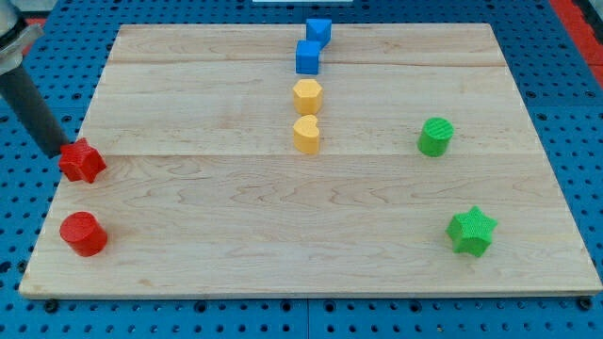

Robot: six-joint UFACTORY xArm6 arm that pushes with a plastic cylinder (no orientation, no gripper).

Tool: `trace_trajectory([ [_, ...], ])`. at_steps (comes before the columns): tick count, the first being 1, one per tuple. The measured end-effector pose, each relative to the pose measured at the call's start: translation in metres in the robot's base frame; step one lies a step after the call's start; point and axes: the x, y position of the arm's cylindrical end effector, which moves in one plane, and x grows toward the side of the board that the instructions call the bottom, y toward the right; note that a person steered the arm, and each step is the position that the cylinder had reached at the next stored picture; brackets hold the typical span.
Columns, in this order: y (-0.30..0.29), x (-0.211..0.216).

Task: Move the res star to the yellow heart

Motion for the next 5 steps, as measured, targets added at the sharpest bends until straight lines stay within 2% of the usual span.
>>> trace_trajectory([
  [1,0.074,0.021],
  [2,0.172,0.040],
  [3,0.097,0.037],
  [4,0.133,0.089],
  [5,0.219,0.070],
])
